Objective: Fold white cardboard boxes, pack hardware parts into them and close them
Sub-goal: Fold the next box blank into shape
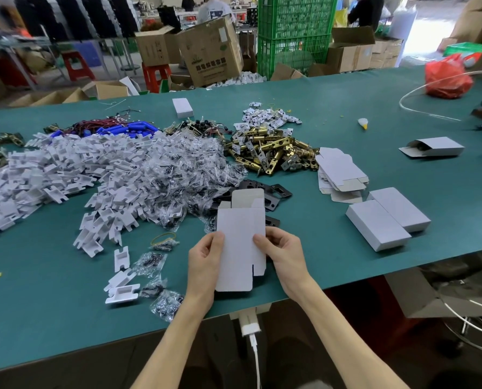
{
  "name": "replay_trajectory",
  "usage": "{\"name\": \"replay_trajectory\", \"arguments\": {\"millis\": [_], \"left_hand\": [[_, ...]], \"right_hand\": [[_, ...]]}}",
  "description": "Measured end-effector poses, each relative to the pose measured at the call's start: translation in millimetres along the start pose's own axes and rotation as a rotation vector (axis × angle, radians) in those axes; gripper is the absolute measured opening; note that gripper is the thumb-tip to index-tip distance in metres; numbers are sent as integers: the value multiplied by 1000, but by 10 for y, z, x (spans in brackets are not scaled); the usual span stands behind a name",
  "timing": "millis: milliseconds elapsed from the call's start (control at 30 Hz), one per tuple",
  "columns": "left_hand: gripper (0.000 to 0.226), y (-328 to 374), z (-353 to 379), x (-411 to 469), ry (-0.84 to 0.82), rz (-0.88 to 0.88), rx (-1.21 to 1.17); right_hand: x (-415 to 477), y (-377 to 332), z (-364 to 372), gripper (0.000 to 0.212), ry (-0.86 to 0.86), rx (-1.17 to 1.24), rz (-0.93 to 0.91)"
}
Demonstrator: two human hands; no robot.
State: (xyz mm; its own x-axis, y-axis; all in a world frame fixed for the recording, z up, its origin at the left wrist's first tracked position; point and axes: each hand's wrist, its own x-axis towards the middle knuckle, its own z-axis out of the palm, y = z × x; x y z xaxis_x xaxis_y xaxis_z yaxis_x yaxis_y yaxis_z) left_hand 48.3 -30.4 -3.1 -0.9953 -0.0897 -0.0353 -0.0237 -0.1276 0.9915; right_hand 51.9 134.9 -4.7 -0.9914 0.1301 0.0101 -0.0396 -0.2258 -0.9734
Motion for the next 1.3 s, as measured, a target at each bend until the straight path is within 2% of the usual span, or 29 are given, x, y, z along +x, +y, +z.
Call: {"name": "replay_trajectory", "arguments": {"millis": [133,233,400,500,633,833,1133,1300], "left_hand": [[27,14,-19,5,-6,-21,-17],[26,4,-29,0,3,-17,1],[18,7,-12,-12,-87,22,66],[23,36,11,-5,-138,46,33],[42,84,-1,-11,-206,52,-3],[33,151,-17,-24,-184,-45,-62],[26,106,-10,-20,-138,25,-68],[12,57,-15,-13,-103,64,-33]], "right_hand": [[-18,-8,1,19,-79,-32,32],[-27,-27,13,25,-70,-44,-11],[-26,-38,63,70,-8,-112,-92],[-25,-54,94,81,20,-172,-114],[-47,-38,108,67,11,-224,-115],[-58,-63,86,60,-49,-208,-55],[-68,-104,76,30,-81,-120,-13],[-92,-122,97,25,-98,-150,-19]]}}
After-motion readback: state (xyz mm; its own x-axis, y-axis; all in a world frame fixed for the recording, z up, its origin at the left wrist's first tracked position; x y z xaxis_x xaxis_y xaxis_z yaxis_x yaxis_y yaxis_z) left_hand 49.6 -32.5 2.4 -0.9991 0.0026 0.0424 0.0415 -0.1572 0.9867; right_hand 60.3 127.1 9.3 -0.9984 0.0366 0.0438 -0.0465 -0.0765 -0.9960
